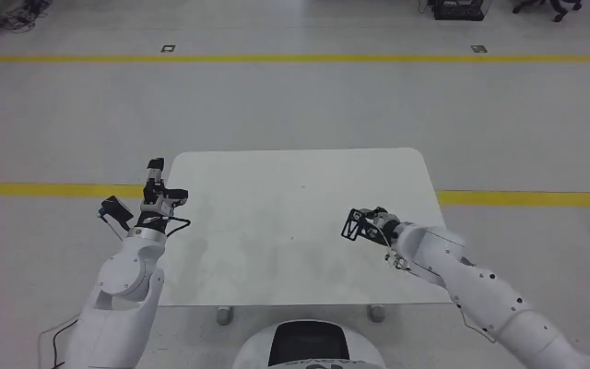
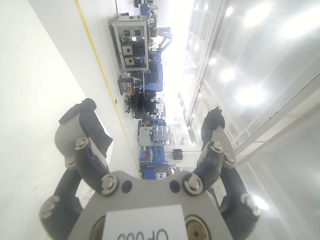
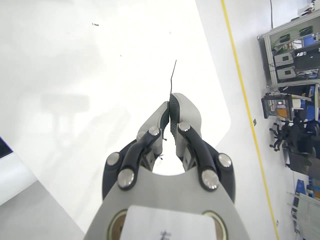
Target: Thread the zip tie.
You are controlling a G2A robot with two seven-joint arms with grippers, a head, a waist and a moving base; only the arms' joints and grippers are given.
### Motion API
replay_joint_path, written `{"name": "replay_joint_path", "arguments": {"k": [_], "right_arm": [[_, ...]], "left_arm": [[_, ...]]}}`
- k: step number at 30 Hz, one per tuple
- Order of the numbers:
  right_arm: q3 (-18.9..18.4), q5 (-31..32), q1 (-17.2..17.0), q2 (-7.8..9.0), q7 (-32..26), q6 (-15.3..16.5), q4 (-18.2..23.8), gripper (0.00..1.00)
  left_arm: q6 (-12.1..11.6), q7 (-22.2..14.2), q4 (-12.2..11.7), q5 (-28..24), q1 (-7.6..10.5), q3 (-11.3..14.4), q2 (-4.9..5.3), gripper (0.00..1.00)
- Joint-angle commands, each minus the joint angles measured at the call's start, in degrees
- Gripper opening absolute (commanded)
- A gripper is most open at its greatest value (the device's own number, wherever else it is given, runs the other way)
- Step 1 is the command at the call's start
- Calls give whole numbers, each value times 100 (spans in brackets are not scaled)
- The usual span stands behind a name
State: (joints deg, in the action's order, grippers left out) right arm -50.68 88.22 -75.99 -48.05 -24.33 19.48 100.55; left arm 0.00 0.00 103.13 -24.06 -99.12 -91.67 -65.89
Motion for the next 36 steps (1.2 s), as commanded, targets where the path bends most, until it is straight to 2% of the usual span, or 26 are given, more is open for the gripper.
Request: {"name": "replay_joint_path", "arguments": {"k": [1, 4, 7, 8, 10, 12, 15, 18, 30, 32, 34, 36], "right_arm": [[259, 173, 182, 94, 567, 0, 65, 0], [759, 173, 677, 368, 930, 0, 130, 0], [1426, 173, 1319, 750, 1772, -50, 257, 0], [1743, 173, 1526, 915, 2056, -361, 104, 0], [2340, 173, 1927, 1131, 2476, -747, 12, 0], [3097, 173, 2386, 1326, 2915, -1308, -185, 0], [4094, 173, 3084, 1469, 3306, -1929, -441, 0], [4094, 173, 3108, 1496, 3541, -1954, -503, 0], [4094, 173, 3108, 1496, 3541, -1954, -503, 0], [4086, 173, 3082, 1475, 3660, -2065, -524, 0], [4094, 173, 3099, 1450, 3814, -2338, -594, 0], [4094, 173, 3090, 1415, 4068, -2482, -733, 0]], "left_arm": [[0, 0, 0, 0, 0, 0, 0, 100], [0, 0, 0, 0, 0, 0, 0, 100], [0, 0, 0, 0, 0, 0, 0, 100], [0, 0, 0, 0, 0, 0, 0, 100], [0, 0, 0, 0, 0, 0, 0, 100], [0, 0, 0, 0, 0, 0, 0, 100], [0, 0, 0, 0, 0, 0, 0, 100], [0, 0, 0, 0, 0, 0, 0, 100], [0, 0, 0, 0, 0, 0, 0, 100], [0, 0, 0, 0, 0, 0, 0, 100], [0, 0, 0, 0, 0, 0, 0, 100], [0, 0, 0, 0, 0, 0, 0, 100]]}}
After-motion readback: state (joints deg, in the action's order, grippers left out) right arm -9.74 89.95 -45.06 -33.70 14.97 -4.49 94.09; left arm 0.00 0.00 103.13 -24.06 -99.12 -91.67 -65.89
